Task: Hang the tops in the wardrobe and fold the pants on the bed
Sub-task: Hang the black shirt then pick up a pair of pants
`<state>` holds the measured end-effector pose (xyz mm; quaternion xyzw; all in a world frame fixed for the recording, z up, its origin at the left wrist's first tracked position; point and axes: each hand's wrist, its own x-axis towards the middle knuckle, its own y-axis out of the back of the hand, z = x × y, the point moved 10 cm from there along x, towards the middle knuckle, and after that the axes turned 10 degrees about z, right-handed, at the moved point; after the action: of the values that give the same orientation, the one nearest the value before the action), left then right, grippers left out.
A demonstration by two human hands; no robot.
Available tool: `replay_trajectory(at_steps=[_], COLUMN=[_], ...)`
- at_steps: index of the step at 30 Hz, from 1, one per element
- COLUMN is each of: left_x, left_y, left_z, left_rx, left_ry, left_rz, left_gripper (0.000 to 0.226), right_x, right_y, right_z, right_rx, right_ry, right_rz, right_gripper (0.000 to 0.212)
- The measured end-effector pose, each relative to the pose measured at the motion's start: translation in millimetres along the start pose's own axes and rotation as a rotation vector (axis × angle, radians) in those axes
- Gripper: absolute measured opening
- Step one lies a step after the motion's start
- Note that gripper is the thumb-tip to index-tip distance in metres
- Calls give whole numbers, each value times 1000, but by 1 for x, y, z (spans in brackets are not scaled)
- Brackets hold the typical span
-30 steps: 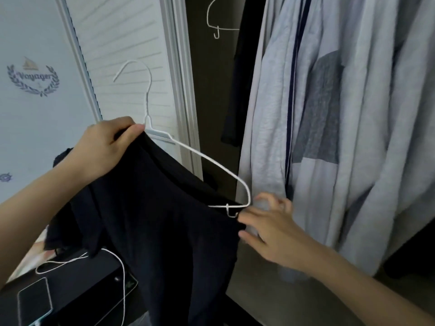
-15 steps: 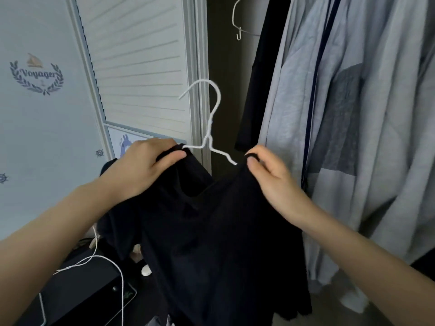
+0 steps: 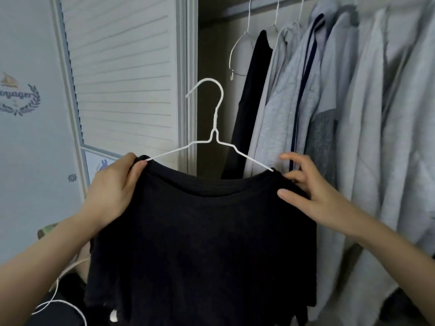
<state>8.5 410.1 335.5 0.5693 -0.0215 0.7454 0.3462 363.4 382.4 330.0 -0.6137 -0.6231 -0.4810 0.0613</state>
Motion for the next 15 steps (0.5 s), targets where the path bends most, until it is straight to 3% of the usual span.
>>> replay_trajectory(at_steps=[3, 6, 10, 15], left_x=[3, 3, 0, 23], left_y=[-6, -19, -40, -50], left_z=[6, 14, 29, 25], left_rx=[-46, -66, -20, -39], left_ry=[-22, -82, -199, -197], left_rz=[-7, -69, -187, -157], left_gripper=[35, 32, 37, 32], right_x=[1, 2, 15, 33], right_y=[-1, -2, 0, 16], right_z=[5, 0, -5, -8], right_rx=[-84, -157, -125, -128], right_ry=[-21, 62, 46, -29], right_rz=[42, 63, 19, -69], right_gripper=[16, 34, 36, 39])
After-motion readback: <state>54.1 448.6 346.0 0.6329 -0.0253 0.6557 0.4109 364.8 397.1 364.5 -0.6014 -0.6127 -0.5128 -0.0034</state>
